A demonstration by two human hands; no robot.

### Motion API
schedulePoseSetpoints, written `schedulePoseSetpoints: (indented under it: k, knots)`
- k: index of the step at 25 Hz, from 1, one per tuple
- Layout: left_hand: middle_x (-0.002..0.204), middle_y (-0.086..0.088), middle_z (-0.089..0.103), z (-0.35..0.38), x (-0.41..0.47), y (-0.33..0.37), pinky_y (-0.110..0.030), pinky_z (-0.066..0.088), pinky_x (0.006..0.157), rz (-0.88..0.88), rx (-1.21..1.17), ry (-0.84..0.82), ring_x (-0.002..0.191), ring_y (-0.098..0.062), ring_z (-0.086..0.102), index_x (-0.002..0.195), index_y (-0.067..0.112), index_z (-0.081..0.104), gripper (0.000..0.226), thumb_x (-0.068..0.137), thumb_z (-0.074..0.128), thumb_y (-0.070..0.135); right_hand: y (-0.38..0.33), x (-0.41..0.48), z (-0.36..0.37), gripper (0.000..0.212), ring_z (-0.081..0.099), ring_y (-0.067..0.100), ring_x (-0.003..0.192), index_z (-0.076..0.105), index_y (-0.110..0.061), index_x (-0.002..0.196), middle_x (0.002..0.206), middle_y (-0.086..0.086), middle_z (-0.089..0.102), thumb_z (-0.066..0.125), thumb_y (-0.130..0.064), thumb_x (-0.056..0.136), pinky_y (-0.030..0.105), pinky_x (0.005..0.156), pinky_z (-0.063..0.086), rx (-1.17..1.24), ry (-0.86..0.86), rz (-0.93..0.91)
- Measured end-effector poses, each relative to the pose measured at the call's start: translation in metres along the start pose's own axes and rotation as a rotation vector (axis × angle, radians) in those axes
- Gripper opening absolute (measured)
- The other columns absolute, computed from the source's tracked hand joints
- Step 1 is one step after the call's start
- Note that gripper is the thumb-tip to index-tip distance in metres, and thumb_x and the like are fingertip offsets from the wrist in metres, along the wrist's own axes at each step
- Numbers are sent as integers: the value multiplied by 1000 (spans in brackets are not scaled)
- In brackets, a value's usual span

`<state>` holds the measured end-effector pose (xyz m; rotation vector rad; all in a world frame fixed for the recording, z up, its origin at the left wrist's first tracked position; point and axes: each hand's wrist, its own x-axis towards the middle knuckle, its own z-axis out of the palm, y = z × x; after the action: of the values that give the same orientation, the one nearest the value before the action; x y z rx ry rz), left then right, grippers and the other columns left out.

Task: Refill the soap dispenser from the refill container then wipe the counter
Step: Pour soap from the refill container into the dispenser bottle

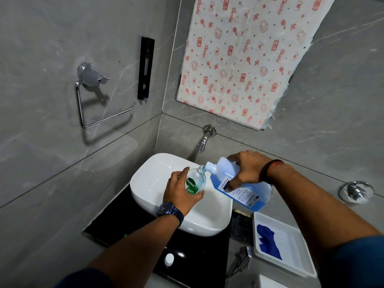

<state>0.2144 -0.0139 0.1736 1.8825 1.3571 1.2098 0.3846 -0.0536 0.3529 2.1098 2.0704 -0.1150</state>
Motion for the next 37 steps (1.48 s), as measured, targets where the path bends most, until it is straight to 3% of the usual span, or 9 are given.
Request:
schedulePoseSetpoints:
  k: [12, 21, 37]
  knots:
    - [120, -3, 50, -2, 0, -2, -36, 52, 86, -2, -3, -4, 104, -23, 55, 129, 24, 45, 87, 54, 84, 44, -3, 1, -2, 86, 61, 17, 82, 58, -34, 114, 98, -5, 67, 70, -77, 40, 33, 72, 53, -14, -6, -2]
    - [119, -3, 50, -3, 0, -3, -35, 52, 86, 6, -1, 7, 103, -23, 55, 127, 23, 47, 85, 54, 84, 43, -4, 4, -1, 90, 60, 15, 78, 58, -36, 112, 92, -8, 65, 67, -80, 34, 33, 71, 53, -19, 1, 7]
    - [118, -3, 50, 3, 3, -4, -34, 51, 85, 5, 0, 7, 102, -24, 55, 127, 23, 46, 85, 53, 84, 43, -2, 4, -2, 80, 62, 15, 80, 59, -36, 107, 94, -7, 68, 69, -77, 39, 33, 72, 54, -15, -17, 4]
